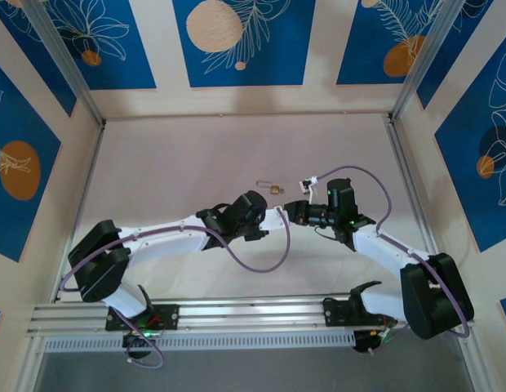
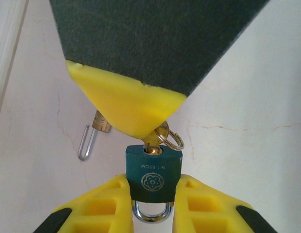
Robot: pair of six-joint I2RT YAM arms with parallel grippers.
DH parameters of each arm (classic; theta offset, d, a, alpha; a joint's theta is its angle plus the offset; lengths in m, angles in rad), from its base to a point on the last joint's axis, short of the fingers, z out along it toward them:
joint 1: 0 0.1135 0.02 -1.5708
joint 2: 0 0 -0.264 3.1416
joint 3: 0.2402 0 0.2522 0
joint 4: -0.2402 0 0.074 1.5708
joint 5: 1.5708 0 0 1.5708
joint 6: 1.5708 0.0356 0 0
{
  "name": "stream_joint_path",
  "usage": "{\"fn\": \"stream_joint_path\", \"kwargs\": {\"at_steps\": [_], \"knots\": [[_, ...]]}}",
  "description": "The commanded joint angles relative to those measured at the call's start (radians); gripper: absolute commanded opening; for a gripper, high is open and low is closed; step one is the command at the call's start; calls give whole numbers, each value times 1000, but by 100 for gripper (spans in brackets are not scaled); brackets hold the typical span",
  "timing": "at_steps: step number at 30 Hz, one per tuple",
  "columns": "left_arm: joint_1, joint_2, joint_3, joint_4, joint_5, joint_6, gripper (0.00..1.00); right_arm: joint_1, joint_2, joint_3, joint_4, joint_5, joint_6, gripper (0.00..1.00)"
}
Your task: Unlock with the key
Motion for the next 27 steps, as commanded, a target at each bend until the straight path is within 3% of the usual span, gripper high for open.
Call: {"fn": "stream_joint_path", "kwargs": {"at_steps": [1, 17, 27], "knots": [[-19, 14, 2, 187, -49, 54, 19, 25, 29, -5, 16, -41, 45, 0], [-62, 45, -117, 551, -161, 242, 18, 37, 128, -7, 82, -43, 195, 0], [-73, 29, -128, 556, -163, 246, 17, 33, 161, -7, 117, -55, 230, 0]]}}
